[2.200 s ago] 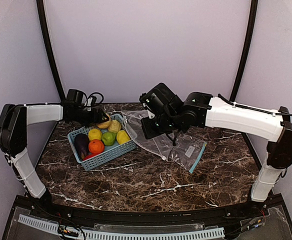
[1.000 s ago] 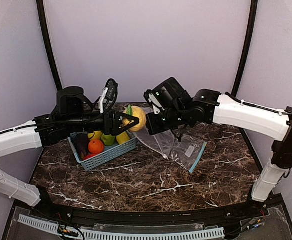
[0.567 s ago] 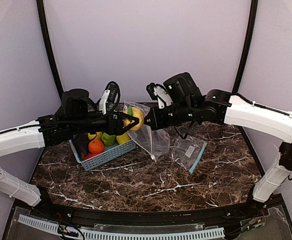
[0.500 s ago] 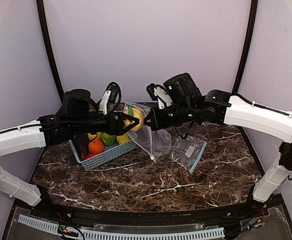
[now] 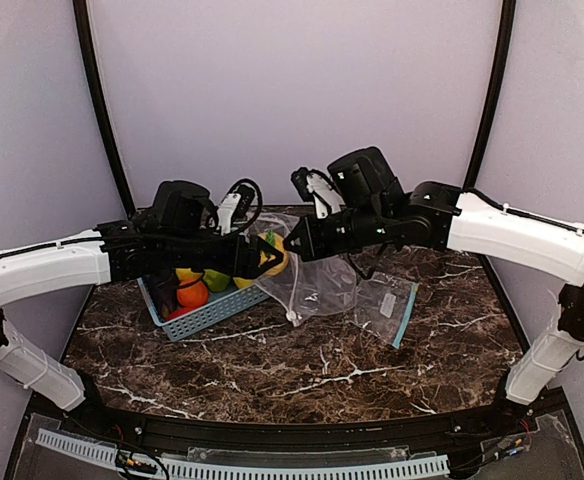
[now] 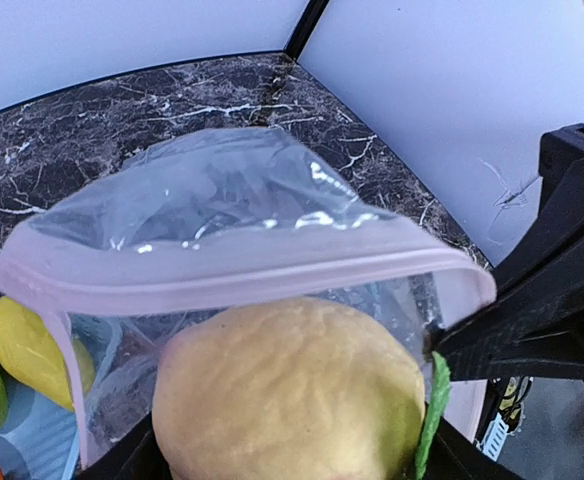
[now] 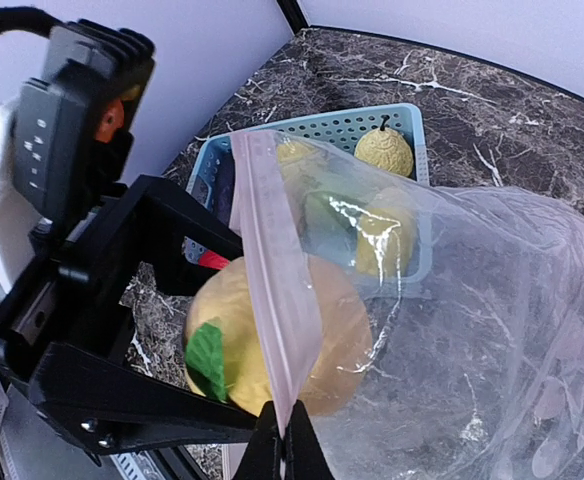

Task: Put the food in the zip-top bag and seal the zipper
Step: Place the fake fruit in the zipper food storage bag, then pick up the fake vegetable from the bin.

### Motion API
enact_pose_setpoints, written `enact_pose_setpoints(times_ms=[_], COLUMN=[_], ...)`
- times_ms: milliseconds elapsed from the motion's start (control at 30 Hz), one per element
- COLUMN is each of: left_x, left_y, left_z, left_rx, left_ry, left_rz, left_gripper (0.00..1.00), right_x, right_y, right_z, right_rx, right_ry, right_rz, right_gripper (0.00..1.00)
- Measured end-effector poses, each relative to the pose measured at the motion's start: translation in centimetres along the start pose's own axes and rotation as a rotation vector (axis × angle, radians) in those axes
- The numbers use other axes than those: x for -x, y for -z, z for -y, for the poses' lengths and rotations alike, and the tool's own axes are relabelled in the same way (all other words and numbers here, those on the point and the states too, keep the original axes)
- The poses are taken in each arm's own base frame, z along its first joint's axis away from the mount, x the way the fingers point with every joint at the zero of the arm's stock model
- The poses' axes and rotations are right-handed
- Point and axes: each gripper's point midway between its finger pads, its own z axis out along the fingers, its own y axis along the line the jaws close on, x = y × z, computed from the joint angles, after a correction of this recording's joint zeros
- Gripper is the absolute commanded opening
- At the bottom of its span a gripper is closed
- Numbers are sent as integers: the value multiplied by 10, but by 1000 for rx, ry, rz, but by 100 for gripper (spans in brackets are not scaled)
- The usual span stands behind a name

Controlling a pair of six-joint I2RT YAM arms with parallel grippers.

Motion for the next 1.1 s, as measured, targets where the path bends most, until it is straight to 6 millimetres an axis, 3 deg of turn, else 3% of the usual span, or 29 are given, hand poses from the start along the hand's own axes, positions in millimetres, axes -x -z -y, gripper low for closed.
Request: enact_pose_setpoints(times_ms=[400,800,967,1100], left_x=[-12,-8,1,16], left_y=[-4,-3,6,26], left_z=[-5,-2,10,29], left_rx=[19,3,-46,-128], left_ry=[3,1,-14,-49], left_rz=[-48,-38,-5,51], left_gripper=[90,90,90,91], right_x=[3,-1,-3,-4], right_y=[0,-2,-3,-4], right_z=[-5,-3,0,5], right_rx=[26,22,10,-13], right_ry=[-11,-14,-18,-22], right_rz=[10,2,0,3], right_gripper=[0,0,0,0])
